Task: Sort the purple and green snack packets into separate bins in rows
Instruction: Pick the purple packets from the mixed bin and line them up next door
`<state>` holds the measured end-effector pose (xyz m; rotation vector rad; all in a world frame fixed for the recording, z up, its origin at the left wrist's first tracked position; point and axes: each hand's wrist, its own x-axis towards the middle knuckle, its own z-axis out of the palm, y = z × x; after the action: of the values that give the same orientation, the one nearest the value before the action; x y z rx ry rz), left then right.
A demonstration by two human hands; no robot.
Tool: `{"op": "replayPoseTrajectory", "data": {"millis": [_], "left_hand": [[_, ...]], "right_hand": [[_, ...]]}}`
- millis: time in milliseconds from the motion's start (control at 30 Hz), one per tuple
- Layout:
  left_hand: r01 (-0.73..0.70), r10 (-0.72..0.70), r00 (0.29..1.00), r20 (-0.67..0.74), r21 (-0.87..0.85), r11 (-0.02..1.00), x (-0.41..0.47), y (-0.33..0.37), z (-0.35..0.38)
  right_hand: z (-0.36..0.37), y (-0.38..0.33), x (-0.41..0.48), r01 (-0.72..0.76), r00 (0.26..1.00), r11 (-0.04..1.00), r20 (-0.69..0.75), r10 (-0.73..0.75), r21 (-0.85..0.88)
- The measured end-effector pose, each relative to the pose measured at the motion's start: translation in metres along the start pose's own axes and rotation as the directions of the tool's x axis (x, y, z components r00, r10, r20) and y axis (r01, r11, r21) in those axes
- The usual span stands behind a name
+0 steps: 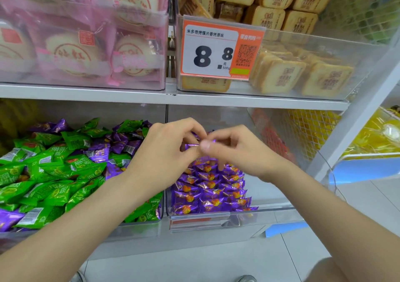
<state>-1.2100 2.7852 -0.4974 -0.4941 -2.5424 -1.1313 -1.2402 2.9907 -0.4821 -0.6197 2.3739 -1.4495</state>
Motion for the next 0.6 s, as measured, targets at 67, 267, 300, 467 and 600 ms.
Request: {"op": "replayPoseTrajectory", "data": {"millis": [67, 267, 300, 467, 600], "left_hand": [[-0.017, 0.016, 1.0, -0.023, -0.014, 1.0, -0.002, 0.0, -0.002], [-0.063, 0.066, 0.998, -0.025, 0.087, 0.994, -0.009, -0.006, -0.003], [-0.046, 0.051, 0.998, -0.031, 0.134, 0.99, -0.01, -0.008, -0.003], [0.019, -0.015, 1.0, -0.019, 0.202, 0.979, -0.009, -0.009, 0.0], [0.068, -0.074, 0.997, 0.025, 0.197, 0.978, -0.005, -0.008, 0.002]], "right_hand": [[0.0, -0.004, -0.004, 0.007, 0.999, 0.998, 0.034, -0.009, 0.058], [-0.022, 0.02, -0.001, -0.098, 0.995, 0.964, 0.042, 0.091, 0.249], [-0.027, 0.027, 0.003, -0.097, 0.994, 0.972, -0.03, 0.106, 0.214], [-0.054, 0.078, 0.025, -0.182, 0.832, 0.971, -0.55, 0.068, -0.155], [-0.07, 0.116, 0.035, -0.357, 0.823, 0.746, -0.567, -0.033, -0.562]]}}
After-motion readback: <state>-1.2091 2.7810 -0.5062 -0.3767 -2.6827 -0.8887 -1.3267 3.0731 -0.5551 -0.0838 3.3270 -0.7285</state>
